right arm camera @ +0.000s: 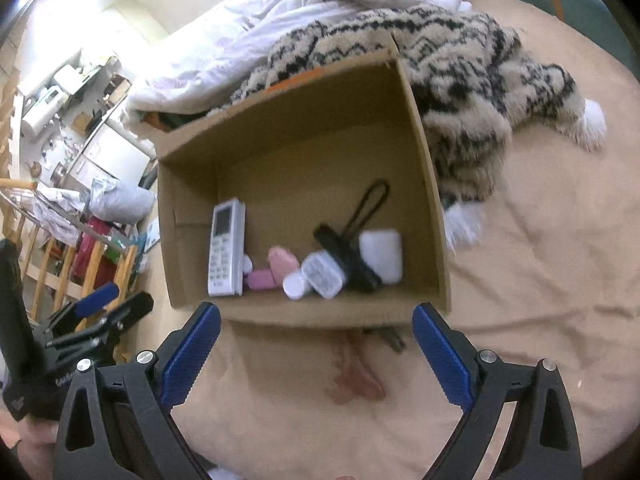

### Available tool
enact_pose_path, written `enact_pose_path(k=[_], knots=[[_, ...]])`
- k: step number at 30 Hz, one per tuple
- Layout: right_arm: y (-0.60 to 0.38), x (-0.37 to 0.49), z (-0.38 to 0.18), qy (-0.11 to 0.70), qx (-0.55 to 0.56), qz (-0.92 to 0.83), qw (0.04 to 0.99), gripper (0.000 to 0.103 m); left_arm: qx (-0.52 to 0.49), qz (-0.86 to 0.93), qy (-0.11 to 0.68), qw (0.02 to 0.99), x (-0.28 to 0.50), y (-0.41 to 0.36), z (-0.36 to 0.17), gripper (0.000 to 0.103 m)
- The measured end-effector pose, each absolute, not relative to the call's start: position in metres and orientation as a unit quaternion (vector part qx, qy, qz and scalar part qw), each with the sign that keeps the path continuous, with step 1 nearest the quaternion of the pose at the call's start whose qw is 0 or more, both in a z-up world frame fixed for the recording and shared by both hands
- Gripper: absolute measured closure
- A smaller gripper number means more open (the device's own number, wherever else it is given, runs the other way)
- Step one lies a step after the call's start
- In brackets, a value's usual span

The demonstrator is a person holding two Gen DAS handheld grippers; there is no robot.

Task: Organize rigid objects
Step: 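Lower the right tool beside the box and grasp the AA battery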

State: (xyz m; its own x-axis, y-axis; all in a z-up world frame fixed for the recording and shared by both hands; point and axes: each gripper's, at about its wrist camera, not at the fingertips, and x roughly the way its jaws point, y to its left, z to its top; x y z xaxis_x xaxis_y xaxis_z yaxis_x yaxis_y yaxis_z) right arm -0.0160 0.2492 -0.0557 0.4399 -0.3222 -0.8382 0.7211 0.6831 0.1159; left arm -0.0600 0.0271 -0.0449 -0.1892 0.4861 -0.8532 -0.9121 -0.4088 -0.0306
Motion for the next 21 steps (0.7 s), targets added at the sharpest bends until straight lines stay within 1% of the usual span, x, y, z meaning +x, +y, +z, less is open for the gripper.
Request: enact_pose_path(k=[4, 7, 15, 21], knots=[[0.253, -0.03, -0.067, 0.427, 0.247, -0.347, 0.798, 0.0, -0.432, 0.724, 0.255, 0.474, -0.063, 0.023, -0.06, 0.019], [0.249, -0.049, -0.071, 0.421, 0.24, -0.4, 0.778, 0.0, -0.44, 0.723, 0.252, 0.469, -0.066, 0.02, -0.066, 0.019], [0.211, -0.096, -0.095, 0.394, 0.353, -0.473, 0.705, 0.0, -0.462, 0.732, 0.203, 0.459, -0.086, 0.014, -0.057, 0.019], [0.208, -0.078, -0.118, 0.421, 0.367, -0.462, 0.689, 0.001, -0.478, 0.73, 0.18, 0.454, -0.095, 0.01, -0.053, 0.019]])
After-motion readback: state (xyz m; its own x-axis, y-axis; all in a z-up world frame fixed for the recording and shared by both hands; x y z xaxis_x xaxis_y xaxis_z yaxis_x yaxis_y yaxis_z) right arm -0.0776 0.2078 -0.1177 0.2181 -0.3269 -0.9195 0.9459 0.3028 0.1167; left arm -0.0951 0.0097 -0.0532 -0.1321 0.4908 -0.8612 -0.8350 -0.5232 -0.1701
